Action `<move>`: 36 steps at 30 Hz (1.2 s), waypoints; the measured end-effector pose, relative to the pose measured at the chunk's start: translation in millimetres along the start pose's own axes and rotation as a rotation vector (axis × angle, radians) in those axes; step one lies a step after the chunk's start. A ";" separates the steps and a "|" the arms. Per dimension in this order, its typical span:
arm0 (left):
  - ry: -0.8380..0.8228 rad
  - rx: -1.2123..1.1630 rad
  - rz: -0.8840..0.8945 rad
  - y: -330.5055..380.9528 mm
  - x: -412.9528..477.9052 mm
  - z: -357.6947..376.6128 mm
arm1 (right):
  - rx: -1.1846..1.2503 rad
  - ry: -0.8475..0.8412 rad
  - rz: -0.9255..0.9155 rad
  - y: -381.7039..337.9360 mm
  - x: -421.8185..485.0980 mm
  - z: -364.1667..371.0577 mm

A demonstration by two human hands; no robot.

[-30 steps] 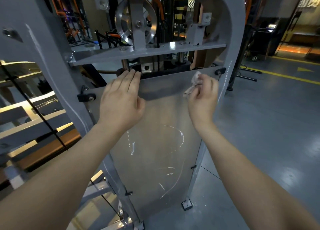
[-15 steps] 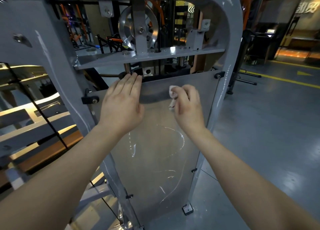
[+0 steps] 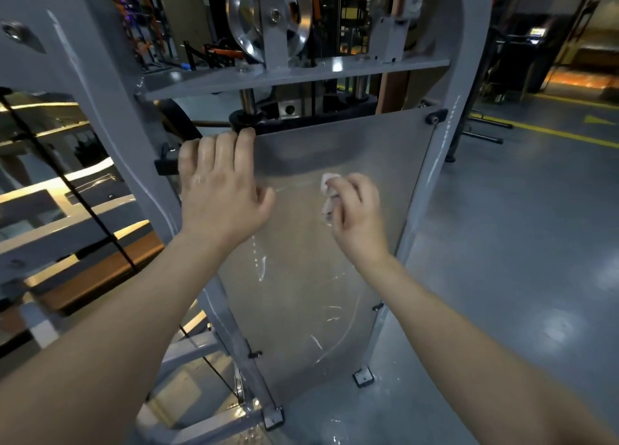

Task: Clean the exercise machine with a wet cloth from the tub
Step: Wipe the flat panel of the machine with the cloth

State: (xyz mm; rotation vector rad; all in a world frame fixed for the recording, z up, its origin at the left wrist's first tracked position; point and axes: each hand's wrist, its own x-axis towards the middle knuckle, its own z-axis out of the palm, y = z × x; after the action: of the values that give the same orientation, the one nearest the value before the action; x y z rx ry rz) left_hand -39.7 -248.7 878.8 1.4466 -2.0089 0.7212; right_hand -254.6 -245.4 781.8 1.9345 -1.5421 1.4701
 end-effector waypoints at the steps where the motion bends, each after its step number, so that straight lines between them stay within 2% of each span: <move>1: 0.000 -0.004 0.002 -0.4 -0.3 -0.1 | -0.012 -0.065 -0.072 -5.1 -5.6 -0.1; 3: 0.001 -0.009 0.010 -1.5 -0.5 -0.7 | -0.008 -0.083 -0.106 -1.9 -2.3 -7.7; 4: 0.002 -0.009 0.013 -1.9 -0.8 -0.8 | 0.014 -0.037 -0.036 -0.6 3.4 -14.7; 7: -0.001 -0.005 0.015 -2.0 -0.8 -1.3 | 0.113 0.246 0.348 7.0 19.1 -27.2; 9: -0.003 0.003 0.011 -1.3 -1.0 -1.2 | 0.139 0.302 0.442 0.6 16.2 -18.9; 13: -0.011 0.007 0.004 0.9 -1.1 -1.9 | 0.102 -0.032 0.101 -2.5 -8.6 -5.8; 14: -0.007 0.008 0.004 0.9 -1.1 -2.0 | 0.076 -0.063 0.069 3.9 -6.2 -10.3; 15: -0.005 0.010 0.005 0.8 -1.0 -2.2 | 0.065 -0.042 0.104 14.0 -1.9 -14.5; 18: -0.017 0.008 -0.003 1.4 -0.8 -3.2 | 0.091 0.191 0.433 22.6 12.6 -30.2; 19: -0.018 0.006 -0.008 1.9 -0.7 -3.6 | 0.104 0.235 0.481 19.2 13.4 -27.2; 21: -0.017 -0.004 -0.014 2.8 -0.3 -4.1 | 0.099 0.163 0.399 5.5 5.1 -14.6; 24: -0.018 -0.023 -0.017 3.0 -0.4 -4.7 | 0.071 -0.089 0.103 2.2 -14.7 -9.8; 26: -0.015 -0.028 -0.015 2.6 -0.5 -5.0 | 0.072 -0.078 0.192 12.3 -2.8 -19.8; 28: -0.012 -0.029 -0.016 2.6 -0.7 -5.4 | 0.057 0.080 0.370 17.8 12.3 -27.3; 30: -0.010 -0.027 -0.021 3.5 -0.6 -5.9 | 0.059 0.144 0.436 9.1 14.7 -24.6; 34: -0.014 -0.026 -0.023 4.7 -1.2 -6.6 | 0.020 -0.105 0.130 -6.2 -13.3 -17.9; 36: -0.015 -0.024 -0.019 4.3 -1.5 -6.4 | 0.021 -0.066 0.207 7.4 -1.8 -23.6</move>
State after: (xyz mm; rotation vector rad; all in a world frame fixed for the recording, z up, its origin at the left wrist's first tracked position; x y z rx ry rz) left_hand -42.6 -242.0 881.7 1.4594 -2.0057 0.6785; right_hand -273.4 -230.5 788.3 1.8999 -1.8103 1.5207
